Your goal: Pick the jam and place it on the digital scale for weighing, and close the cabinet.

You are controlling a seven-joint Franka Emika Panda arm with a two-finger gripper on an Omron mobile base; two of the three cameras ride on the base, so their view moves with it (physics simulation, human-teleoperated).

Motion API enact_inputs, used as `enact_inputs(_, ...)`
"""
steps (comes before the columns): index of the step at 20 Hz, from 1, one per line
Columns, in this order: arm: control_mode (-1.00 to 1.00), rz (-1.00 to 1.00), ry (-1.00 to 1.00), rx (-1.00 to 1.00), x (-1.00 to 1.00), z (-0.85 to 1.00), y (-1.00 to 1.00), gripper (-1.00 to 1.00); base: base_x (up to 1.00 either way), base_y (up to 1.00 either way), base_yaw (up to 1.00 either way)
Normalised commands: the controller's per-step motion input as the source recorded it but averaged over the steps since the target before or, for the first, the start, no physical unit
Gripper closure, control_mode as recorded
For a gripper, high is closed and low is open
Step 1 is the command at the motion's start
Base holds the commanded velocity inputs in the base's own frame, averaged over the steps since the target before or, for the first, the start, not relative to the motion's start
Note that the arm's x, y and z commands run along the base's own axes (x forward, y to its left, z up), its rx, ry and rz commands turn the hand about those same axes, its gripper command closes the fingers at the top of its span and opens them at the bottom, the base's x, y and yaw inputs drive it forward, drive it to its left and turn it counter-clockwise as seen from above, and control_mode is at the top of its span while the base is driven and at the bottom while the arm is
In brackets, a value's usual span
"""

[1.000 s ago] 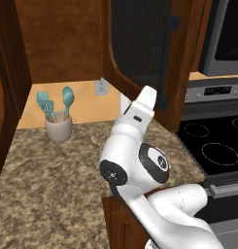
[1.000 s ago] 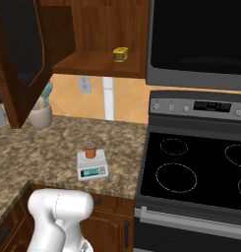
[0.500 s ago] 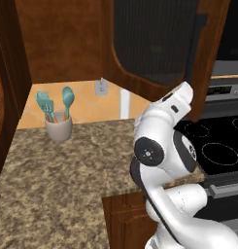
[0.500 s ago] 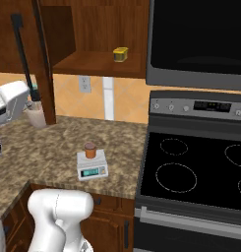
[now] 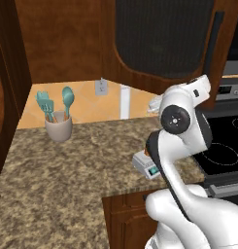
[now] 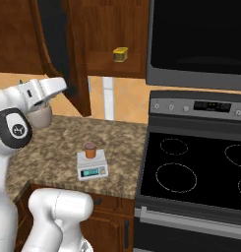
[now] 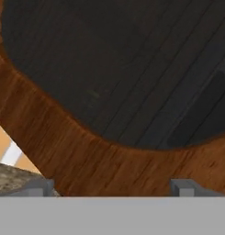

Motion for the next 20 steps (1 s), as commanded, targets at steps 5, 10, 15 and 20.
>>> enact_inputs(5, -1.00, 0.00, 0.00, 0.24, 0.44, 0.03, -0.58, -1.00, 0.00, 0.00, 0.00)
enact_inputs(10, -1.00, 0.01, 0.00, 0.20, 0.64, 0.00, -0.44, -1.00, 0.00, 0.00, 0.00)
enact_inputs(15, -1.00, 0.04, 0.00, 0.21, 0.76, 0.00, -0.45, -1.00, 0.00, 0.00, 0.00)
enact_inputs(20, -1.00, 0.07, -0.10, 0.23, 0.63, 0.00, -0.53, -1.00, 0.00, 0.00, 0.00)
